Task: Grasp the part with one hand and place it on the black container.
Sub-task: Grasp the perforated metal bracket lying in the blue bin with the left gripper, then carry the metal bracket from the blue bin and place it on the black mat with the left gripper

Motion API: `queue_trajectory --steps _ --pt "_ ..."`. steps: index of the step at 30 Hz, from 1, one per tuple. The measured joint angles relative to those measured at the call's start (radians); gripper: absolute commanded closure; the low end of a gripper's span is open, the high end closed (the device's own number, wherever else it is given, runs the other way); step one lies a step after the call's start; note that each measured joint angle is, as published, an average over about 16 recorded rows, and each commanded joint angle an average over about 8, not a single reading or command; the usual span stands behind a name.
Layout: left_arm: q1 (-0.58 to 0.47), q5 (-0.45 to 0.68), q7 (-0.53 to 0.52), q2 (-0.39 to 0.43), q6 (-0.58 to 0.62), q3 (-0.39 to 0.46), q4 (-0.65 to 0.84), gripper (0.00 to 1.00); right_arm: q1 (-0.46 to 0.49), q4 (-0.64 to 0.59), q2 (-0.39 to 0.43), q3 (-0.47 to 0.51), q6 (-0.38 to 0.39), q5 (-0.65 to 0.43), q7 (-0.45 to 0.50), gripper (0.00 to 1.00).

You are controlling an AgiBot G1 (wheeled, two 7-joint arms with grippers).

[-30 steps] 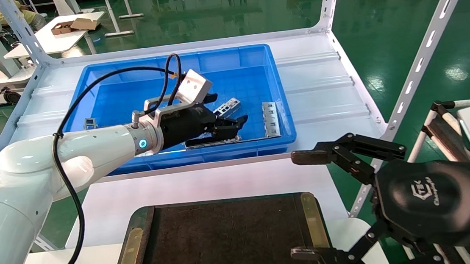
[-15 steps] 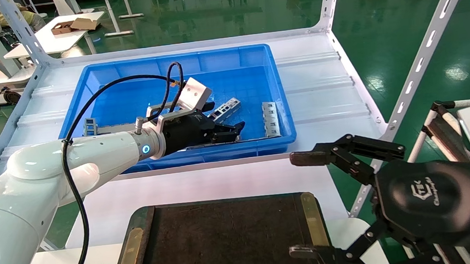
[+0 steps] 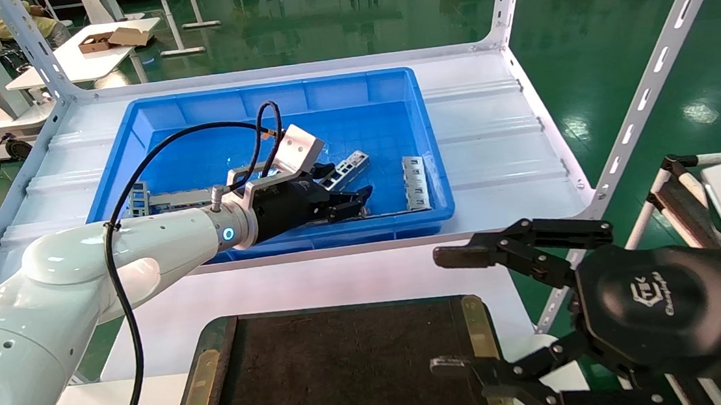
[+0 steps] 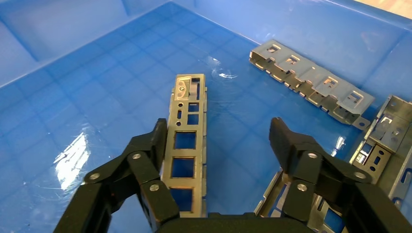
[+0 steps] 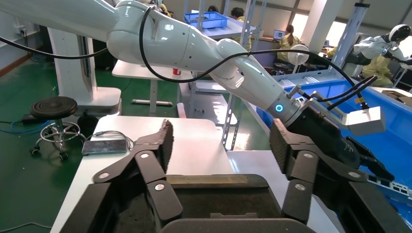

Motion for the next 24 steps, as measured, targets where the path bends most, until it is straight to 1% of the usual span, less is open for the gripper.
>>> queue_trajectory --steps 24 --pt "-0.001 -0.119 -0.008 -0.001 -0.045 0.106 -0.019 1.00 0.000 0.000 0.001 -0.002 0.001 0.001 -0.001 1.00"
